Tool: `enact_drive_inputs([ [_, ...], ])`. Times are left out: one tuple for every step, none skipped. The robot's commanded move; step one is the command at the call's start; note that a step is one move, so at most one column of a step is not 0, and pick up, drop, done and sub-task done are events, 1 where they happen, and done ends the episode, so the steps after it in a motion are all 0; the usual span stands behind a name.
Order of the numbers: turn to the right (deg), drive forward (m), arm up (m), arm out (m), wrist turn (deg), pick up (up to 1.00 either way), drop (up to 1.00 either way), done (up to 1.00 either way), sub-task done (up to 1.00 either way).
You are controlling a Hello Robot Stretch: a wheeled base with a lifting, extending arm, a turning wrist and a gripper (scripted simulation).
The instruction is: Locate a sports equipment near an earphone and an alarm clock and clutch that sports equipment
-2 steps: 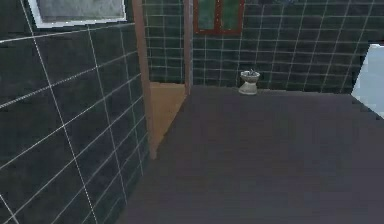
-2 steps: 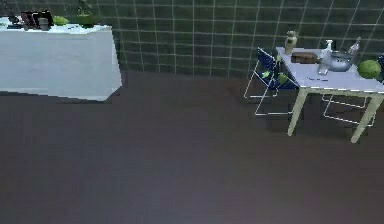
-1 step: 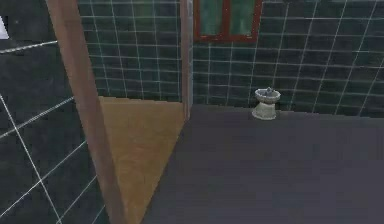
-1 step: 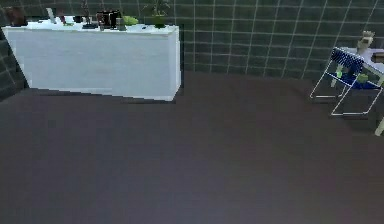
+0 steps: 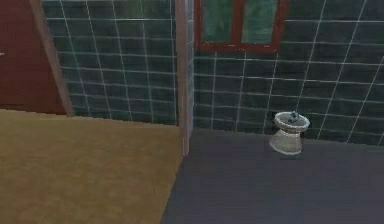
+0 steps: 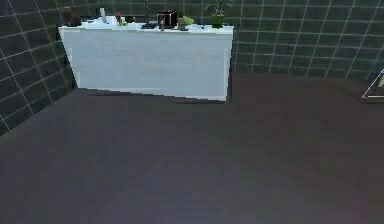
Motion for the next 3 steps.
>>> enact_drive_inputs([
  [-3.0, 0.0, 0.0, 0.0, 0.0, 0.0, 0.0, 0.0, 0.0],
  [45.0, 0.0, 0.0, 0.0, 0.0, 0.0, 0.0, 0.0, 0.0],
  [45.0, 0.0, 0.0, 0.0, 0.0, 0.0, 0.0, 0.0, 0.0],
])
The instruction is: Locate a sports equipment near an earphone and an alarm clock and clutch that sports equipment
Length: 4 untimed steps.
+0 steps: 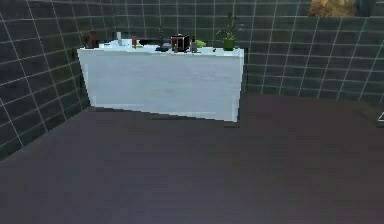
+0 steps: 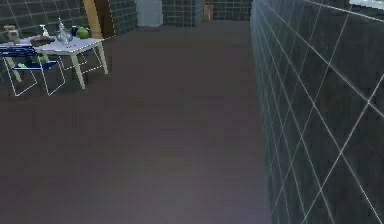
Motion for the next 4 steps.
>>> enact_drive_inputs([
  [12.0, 0.0, 0.0, 0.0, 0.0, 0.0, 0.0, 0.0, 0.0],
  [0.0, 0.15, 0.0, 0.0, 0.0, 0.0, 0.0, 0.0, 0.0],
  [-45.0, 0.0, 0.0, 0.0, 0.0, 0.0, 0.0, 0.0, 0.0],
  [-27.0, 0.0, 0.0, 0.0, 0.0, 0.0, 0.0, 0.0, 0.0],
])
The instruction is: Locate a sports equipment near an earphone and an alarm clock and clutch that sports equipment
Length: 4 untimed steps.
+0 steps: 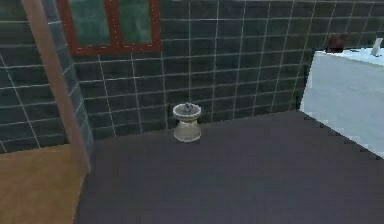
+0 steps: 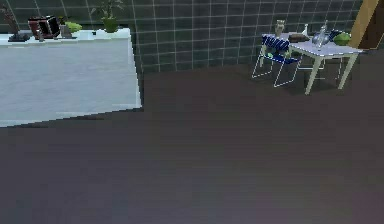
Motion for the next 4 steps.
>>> enact_drive_inputs([
  [0.0, 0.15, 0.0, 0.0, 0.0, 0.0, 0.0, 0.0, 0.0],
  [-45.0, 0.0, 0.0, 0.0, 0.0, 0.0, 0.0, 0.0, 0.0],
  [-12.0, 0.0, 0.0, 0.0, 0.0, 0.0, 0.0, 0.0, 0.0],
  [0.0, 0.45, 0.0, 0.0, 0.0, 0.0, 0.0, 0.0, 0.0],
])
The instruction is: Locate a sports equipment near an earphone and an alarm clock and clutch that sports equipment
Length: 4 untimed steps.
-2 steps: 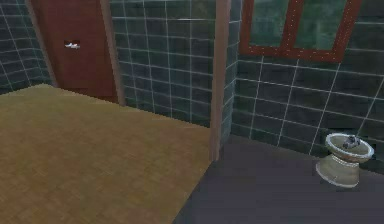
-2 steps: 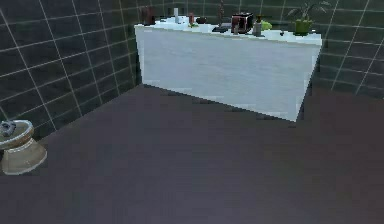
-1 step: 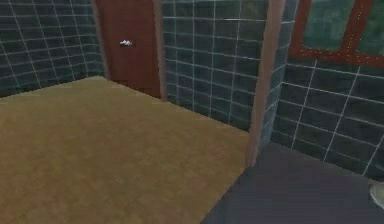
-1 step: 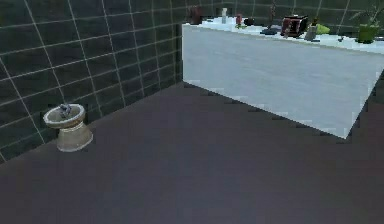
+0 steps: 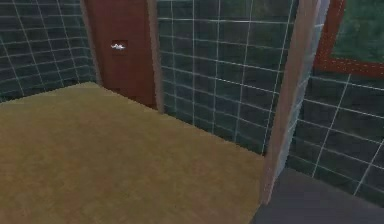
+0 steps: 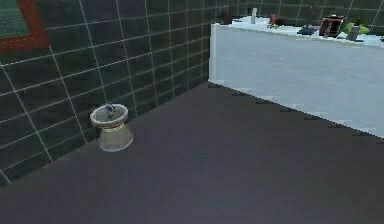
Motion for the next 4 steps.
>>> enact_drive_inputs([
  [-45.0, 0.0, 0.0, 0.0, 0.0, 0.0, 0.0, 0.0, 0.0],
  [-3.0, 0.0, 0.0, 0.0, 0.0, 0.0, 0.0, 0.0, 0.0],
  [0.0, 0.7, 0.0, 0.0, 0.0, 0.0, 0.0, 0.0, 0.0],
  [-45.0, 0.0, 0.0, 0.0, 0.0, 0.0, 0.0, 0.0, 0.0],
])
